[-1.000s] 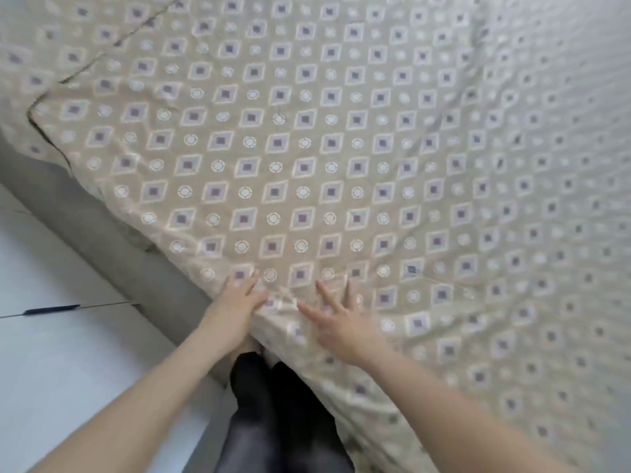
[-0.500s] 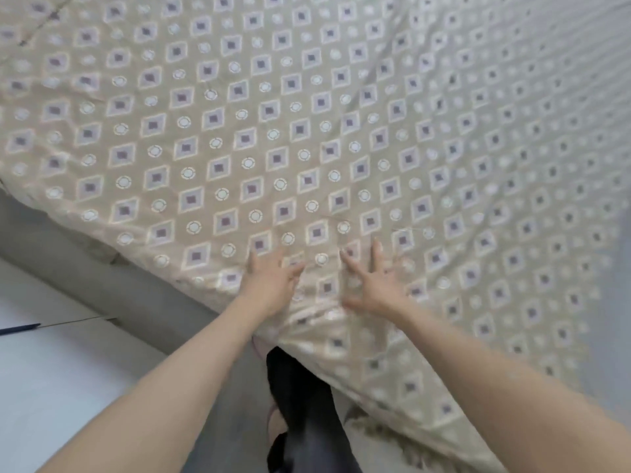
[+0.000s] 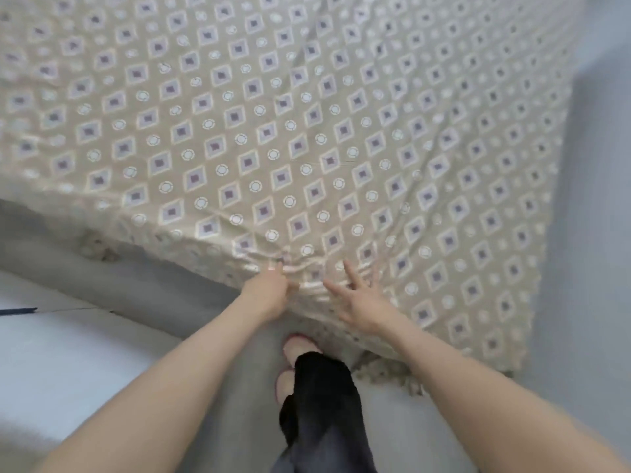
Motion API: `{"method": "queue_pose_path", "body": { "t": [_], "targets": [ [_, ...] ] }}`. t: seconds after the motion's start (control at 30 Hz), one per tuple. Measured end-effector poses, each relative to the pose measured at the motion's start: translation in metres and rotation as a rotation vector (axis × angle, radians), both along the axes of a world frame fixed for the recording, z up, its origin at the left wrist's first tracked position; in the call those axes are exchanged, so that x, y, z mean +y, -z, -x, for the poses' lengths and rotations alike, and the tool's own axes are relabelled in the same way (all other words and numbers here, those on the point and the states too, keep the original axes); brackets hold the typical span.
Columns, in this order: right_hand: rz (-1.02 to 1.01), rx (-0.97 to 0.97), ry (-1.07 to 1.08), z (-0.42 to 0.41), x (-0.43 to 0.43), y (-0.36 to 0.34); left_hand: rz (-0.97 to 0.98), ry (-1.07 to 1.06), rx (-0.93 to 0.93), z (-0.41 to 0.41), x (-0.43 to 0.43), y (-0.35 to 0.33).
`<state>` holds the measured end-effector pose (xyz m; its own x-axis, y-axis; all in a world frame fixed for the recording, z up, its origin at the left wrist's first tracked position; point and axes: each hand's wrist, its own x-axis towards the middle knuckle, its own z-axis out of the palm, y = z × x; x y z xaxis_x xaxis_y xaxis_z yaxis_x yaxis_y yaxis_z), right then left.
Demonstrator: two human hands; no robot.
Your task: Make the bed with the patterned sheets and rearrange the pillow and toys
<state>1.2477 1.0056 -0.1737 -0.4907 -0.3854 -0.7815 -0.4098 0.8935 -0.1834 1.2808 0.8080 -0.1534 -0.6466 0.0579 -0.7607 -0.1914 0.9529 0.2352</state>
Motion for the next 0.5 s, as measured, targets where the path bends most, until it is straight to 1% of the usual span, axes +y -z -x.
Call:
{"method": "queue_pose_path", "body": {
  "t": [0.07, 0.1, 0.17, 0.23, 0.27, 0.3, 0.37, 0.4, 0.47, 0.5],
  "targets": [
    [0.028, -0.027, -0.004, -0.015, 0.012, -0.007, -0.009, -0.046, 0.072, -0.008, 0.01, -0.003],
    [0.075, -0.011, 0.025, -0.019, 0.018, -0.012, -0.006, -0.077, 0.134, -0.01, 0.016, -0.006],
    [0.222, 0.122, 0.196, -0.012, 0.025, -0.022, -0.01, -0.118, 0.29, -0.006, 0.026, -0.007],
    [0.265, 0.301, 0.362, 0.003, 0.034, -0.026, -0.06, -0.155, 0.395, 0.004, 0.036, -0.005],
    [0.251, 0.337, 0.383, 0.011, 0.043, -0.025, -0.079, -0.147, 0.393, 0.01, 0.042, -0.001],
    [0.199, 0.308, 0.381, 0.017, 0.053, -0.021, -0.082, -0.105, 0.353, 0.013, 0.049, 0.003],
    [0.019, 0.136, 0.286, 0.016, 0.075, -0.013, -0.057, 0.015, 0.217, 0.011, 0.062, 0.012],
    [-0.039, 0.07, 0.226, 0.008, 0.085, -0.009, -0.04, 0.061, 0.151, 0.004, 0.069, 0.017],
    [-0.058, 0.051, 0.138, -0.016, 0.097, -0.001, -0.031, 0.083, 0.108, -0.014, 0.079, 0.026],
    [-0.047, 0.047, 0.153, -0.029, 0.102, 0.001, -0.05, 0.056, 0.109, -0.025, 0.085, 0.029]
  ]
}}
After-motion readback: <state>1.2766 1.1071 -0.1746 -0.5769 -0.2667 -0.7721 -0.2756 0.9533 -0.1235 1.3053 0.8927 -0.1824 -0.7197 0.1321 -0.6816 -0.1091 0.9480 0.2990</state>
